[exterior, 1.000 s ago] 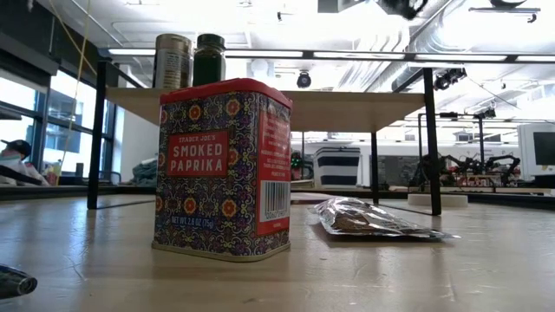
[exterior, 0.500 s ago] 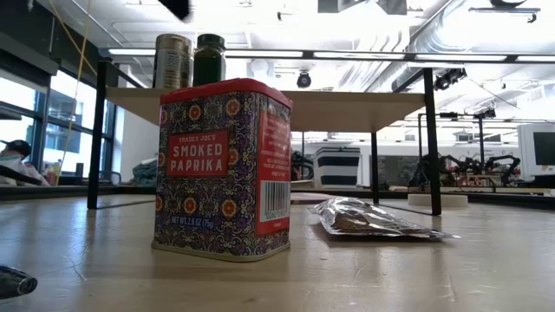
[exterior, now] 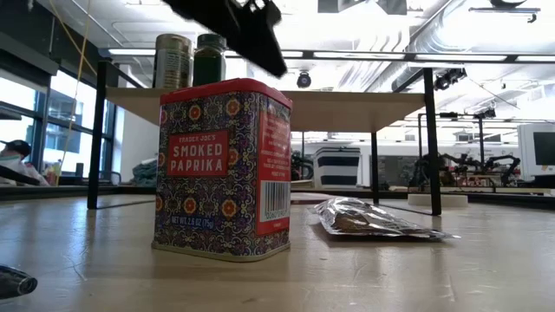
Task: Shelf spices
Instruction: Put the red seasoning can on the shelf
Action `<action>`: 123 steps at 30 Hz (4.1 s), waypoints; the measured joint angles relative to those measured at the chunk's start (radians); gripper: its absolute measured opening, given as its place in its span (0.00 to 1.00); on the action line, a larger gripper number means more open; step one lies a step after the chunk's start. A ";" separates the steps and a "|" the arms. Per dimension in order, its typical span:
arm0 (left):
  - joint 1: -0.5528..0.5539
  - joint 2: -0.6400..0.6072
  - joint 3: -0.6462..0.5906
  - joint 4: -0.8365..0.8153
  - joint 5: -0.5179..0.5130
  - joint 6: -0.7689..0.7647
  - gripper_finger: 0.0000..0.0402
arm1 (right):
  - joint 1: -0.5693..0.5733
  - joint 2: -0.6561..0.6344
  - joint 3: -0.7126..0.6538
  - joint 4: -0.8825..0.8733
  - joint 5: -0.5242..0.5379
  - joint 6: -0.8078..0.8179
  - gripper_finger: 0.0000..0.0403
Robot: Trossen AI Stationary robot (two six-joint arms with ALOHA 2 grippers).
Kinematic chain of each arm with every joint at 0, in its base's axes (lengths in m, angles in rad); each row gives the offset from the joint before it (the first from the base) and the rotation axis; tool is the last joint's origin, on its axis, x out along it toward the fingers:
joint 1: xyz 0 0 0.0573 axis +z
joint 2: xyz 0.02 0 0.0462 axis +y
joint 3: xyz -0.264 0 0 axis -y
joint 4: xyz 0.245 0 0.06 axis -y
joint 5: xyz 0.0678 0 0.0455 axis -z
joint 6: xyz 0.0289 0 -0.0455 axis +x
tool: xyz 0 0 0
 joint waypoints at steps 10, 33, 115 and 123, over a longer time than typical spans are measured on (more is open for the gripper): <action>-0.063 0.088 0.019 0.024 -0.002 -0.110 0.93 | -0.003 0.031 0.000 -0.003 -0.014 -0.018 0.00; -0.078 0.171 0.092 0.000 -0.028 -0.274 0.71 | -0.003 0.031 -0.001 -0.003 0.009 -0.029 0.00; -0.077 0.297 0.279 -0.273 0.015 -0.179 0.80 | -0.010 0.031 -0.001 -0.026 0.080 -0.045 0.00; -0.071 0.293 0.283 -0.265 0.008 -0.224 0.70 | -0.010 0.031 -0.001 -0.025 0.080 -0.027 0.00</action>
